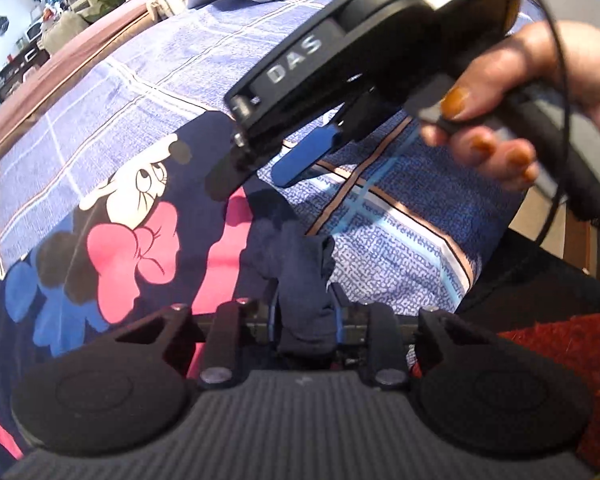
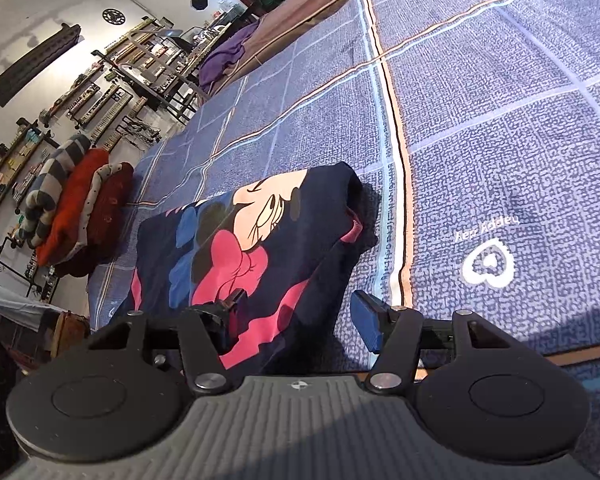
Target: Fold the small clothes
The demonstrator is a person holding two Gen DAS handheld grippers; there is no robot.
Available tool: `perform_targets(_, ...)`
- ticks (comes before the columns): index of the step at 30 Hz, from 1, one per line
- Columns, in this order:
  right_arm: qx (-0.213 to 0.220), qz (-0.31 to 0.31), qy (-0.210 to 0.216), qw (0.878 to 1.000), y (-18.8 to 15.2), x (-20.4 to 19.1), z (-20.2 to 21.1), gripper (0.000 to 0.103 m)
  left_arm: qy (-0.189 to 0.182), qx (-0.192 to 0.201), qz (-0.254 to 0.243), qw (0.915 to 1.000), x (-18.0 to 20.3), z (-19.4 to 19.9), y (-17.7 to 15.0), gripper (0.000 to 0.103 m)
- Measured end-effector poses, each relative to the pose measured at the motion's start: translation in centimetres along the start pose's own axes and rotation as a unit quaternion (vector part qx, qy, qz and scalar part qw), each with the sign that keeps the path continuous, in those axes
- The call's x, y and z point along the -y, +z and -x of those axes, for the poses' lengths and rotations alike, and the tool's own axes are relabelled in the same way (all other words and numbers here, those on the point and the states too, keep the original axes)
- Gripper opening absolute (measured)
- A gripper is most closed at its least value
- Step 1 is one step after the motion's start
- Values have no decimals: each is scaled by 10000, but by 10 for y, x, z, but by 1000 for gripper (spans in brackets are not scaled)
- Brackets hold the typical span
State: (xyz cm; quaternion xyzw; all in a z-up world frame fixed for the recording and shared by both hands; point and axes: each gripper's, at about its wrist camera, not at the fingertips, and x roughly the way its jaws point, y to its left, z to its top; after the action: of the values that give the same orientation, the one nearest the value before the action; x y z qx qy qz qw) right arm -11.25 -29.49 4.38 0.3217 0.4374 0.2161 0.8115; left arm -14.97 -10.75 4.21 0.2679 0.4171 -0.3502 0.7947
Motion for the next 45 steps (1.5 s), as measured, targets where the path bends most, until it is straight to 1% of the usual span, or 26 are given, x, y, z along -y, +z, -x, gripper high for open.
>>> perform_targets(3,51,-99,84,9999,4,2,-13,95,-248,48,391,9989,-13,1,-2,23)
perform_targets(5,154,-332,122,9993,5,6,-19,84,-456,78,729,9963,-23,2,-5,23)
perform_targets(6,160,-472,111,9987,6,8,-22,60,-561,94,897,9943,-29,3,-6,22)
perform_targets(7,153,-572,106,9982,7,10,-25,40,-657,118,1051,9922,-36,4,-9,22)
perform_targets(8,161,-687,148,9974,6,13,-27,34,-748,140,1212,9897,-42,4,-11,22)
perform_targets(10,188,-941,248,9951,5,15,-28,26,-928,185,1523,9838,-53,6,-15,21)
perform_targets(13,252,-747,157,9968,5,3,-20,20,-1052,320,1932,9750,-68,16,-22,21)
perform_targets(15,302,-727,244,9966,7,-12,-13,19,-1056,494,2176,9691,-80,30,-29,20)
perform_targets(17,329,-782,432,9955,13,-33,-10,18,-1065,717,2486,9601,-95,50,-40,20)
perform_targets(19,311,-539,624,9961,21,-63,-14,18,-961,953,2815,9500,-112,72,-55,20)
perform_targets(23,-7,47,1134,9935,35,-136,-50,18,-380,1307,3437,9292,-149,118,-95,20)
perform_targets(24,-99,197,1164,9930,36,-152,-62,18,-185,1346,3594,9232,-159,129,-108,20)
perform_targets(27,-323,598,1034,9923,40,-190,-104,17,409,1369,4052,9030,-185,154,-146,20)
perform_targets(28,-409,644,1082,9912,40,-198,-117,16,518,1355,4245,8937,-193,159,-160,20)
perform_targets(30,-576,704,1112,9896,36,-211,-139,16,556,1326,4614,8755,-205,162,-184,20)
perform_targets(31,-671,773,1114,9885,32,-219,-148,16,584,1309,4740,8688,-208,163,-193,20)
perform_targets(32,-735,857,1098,9875,29,-225,-156,16,653,1281,4806,8651,-211,164,-202,20)
perform_targets(34,-801,1077,1012,9858,20,-235,-170,16,765,1208,4862,8621,-212,162,-212,20)
perform_targets(36,-833,1233,793,9857,17,-239,-182,16,707,1172,5033,8532,-218,159,-225,20)
perform_targets(38,-870,1162,618,9875,13,-234,-192,22,720,1078,5125,8488,-226,152,-232,24)
perform_targets(39,-839,1126,575,9884,13,-229,-193,34,780,1049,5155,8468,-226,151,-235,28)
perform_targets(40,-772,1047,549,9900,12,-224,-194,50,811,1038,5181,8451,-229,150,-238,30)
perform_targets(41,-730,950,566,9912,12,-219,-193,58,831,1021,5204,8438,-231,147,-241,32)
perform_targets(42,-707,858,652,9917,12,-216,-191,76,870,1010,5243,8410,-232,148,-245,40)
perform_targets(43,-676,800,730,9918,12,-212,-188,80,950,1003,5297,8368,-234,150,-250,52)
perform_targets(45,-579,826,832,9914,15,-211,-180,80,1102,1002,5368,8305,-237,154,-258,55)
